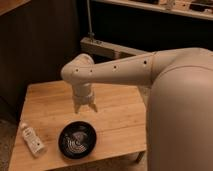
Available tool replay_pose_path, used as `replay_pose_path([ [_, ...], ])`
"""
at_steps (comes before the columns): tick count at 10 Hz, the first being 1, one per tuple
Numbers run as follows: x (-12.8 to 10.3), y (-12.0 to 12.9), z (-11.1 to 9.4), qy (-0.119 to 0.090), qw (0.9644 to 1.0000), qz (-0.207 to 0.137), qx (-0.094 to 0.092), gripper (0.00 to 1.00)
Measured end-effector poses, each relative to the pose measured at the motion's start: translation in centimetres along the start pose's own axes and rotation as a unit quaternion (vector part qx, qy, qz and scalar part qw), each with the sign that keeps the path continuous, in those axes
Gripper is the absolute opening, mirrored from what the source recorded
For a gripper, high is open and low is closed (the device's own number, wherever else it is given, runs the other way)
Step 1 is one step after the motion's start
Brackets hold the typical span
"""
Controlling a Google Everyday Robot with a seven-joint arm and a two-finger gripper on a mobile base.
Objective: Place the bottle in the ceramic bowl
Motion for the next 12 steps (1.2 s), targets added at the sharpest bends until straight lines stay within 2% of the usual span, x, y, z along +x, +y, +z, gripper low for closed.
replay_pose_path([
  [4,-0.2,0.1,0.0,0.002,1.0000,-0.004,-0.003,0.65],
  [5,-1.1,0.2,-0.1,0.003,0.9999,-0.011,-0.004,0.65],
  [8,-4.2,3.1,-0.4,0.003,0.9989,-0.046,-0.005,0.65],
  [12,-7.6,7.5,-0.8,-0.006,0.9945,-0.105,-0.002,0.65],
])
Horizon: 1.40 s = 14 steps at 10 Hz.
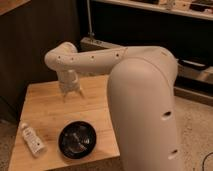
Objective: Place the bottle in the ceramic bowl
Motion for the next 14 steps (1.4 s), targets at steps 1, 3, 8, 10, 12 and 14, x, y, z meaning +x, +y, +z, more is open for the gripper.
replay_pose_path([
  [1,-0.9,1.0,0.2,-0.002,0.9998,-0.018,-0.003,0.65],
  [3,-2.1,3.1,0.7,-0.002,0.9983,-0.055,-0.019,0.65],
  [8,-2.1,5.3,1.1,-0.001,0.9951,-0.090,-0.040,0.65],
  [10,-2.0,5.6,1.0,-0.001,0.9949,-0.093,-0.041,0.65],
  [12,-2.0,5.5,1.1,-0.001,0.9949,-0.092,-0.041,0.65],
  [14,-2.0,5.7,1.3,0.003,0.9936,-0.102,-0.048,0.65],
])
